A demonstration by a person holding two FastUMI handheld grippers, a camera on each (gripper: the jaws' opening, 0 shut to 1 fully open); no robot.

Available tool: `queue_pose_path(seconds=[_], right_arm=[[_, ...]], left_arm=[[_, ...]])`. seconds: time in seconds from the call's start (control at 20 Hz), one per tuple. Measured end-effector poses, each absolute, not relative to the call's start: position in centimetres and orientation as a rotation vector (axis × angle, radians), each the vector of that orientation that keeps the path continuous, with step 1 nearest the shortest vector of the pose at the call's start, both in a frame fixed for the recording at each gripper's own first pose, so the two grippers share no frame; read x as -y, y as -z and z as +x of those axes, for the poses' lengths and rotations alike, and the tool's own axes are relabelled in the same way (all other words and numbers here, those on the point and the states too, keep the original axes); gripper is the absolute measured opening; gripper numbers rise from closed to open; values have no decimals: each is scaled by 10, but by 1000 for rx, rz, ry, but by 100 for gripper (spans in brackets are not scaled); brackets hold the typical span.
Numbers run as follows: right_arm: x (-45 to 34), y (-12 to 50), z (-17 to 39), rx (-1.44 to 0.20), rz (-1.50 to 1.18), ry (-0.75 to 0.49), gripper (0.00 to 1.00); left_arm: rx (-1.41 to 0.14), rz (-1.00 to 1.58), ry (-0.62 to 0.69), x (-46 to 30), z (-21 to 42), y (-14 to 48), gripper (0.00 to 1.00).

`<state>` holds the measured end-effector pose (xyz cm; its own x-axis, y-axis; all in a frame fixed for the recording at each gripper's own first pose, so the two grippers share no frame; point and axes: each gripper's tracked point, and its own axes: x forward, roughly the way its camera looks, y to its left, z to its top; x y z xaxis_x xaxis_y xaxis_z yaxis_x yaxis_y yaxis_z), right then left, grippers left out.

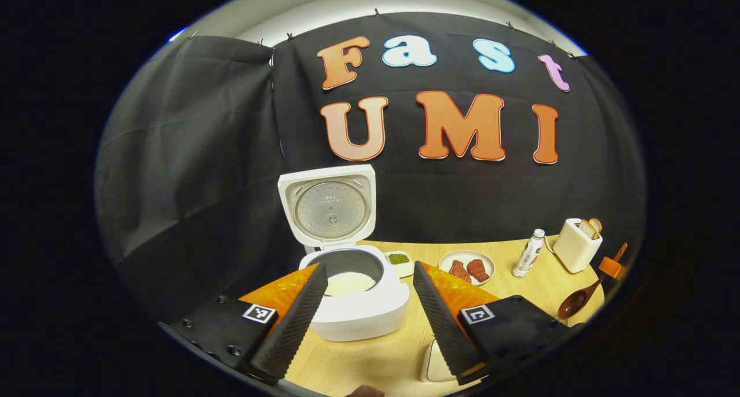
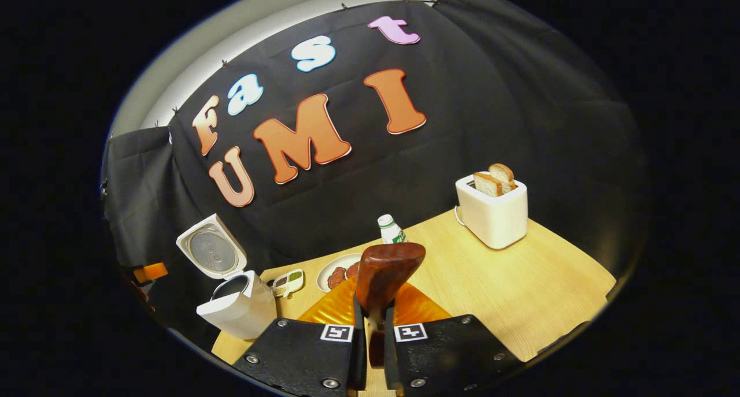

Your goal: Close the left gripper, press the button to open the rice cooker; take a wooden spoon from the chopstick holder with the right hand, scoop a spoonful of rice and pour it into the rice cooker, then put the wooden spoon back into the chopstick holder.

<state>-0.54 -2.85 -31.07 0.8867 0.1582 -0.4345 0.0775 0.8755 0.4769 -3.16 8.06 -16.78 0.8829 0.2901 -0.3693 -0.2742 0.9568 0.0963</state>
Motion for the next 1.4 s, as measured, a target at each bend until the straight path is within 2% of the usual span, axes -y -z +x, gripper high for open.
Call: queue_pose_path(seconds=[0.5,0.9,1.05,1.15,1.2,1.25,1.3,1.35,1.4], right_arm=[[32,392,-32,-584,538,5,13],[32,427,-39,-657,559,32,19],[39,420,-42,-668,548,50,22],[50,416,-42,-660,535,72,29],[57,412,-43,-654,527,84,35],[65,407,-43,-647,514,99,50],[73,402,-43,-634,501,115,48],[79,395,-45,-625,490,132,66],[84,388,-50,-620,479,148,63]], left_arm=[[-342,43,-310,-88,-7,142,100],[-315,-9,-324,-122,26,117,100],[-300,-15,-357,-153,46,95,100],[-302,-37,-367,-174,70,88,97],[-313,-50,-378,-185,83,87,100],[-318,-59,-383,-196,96,84,100],[-314,-71,-397,-207,109,79,100],[-309,-78,-404,-218,129,84,100],[-308,-84,-412,-227,143,83,100]])
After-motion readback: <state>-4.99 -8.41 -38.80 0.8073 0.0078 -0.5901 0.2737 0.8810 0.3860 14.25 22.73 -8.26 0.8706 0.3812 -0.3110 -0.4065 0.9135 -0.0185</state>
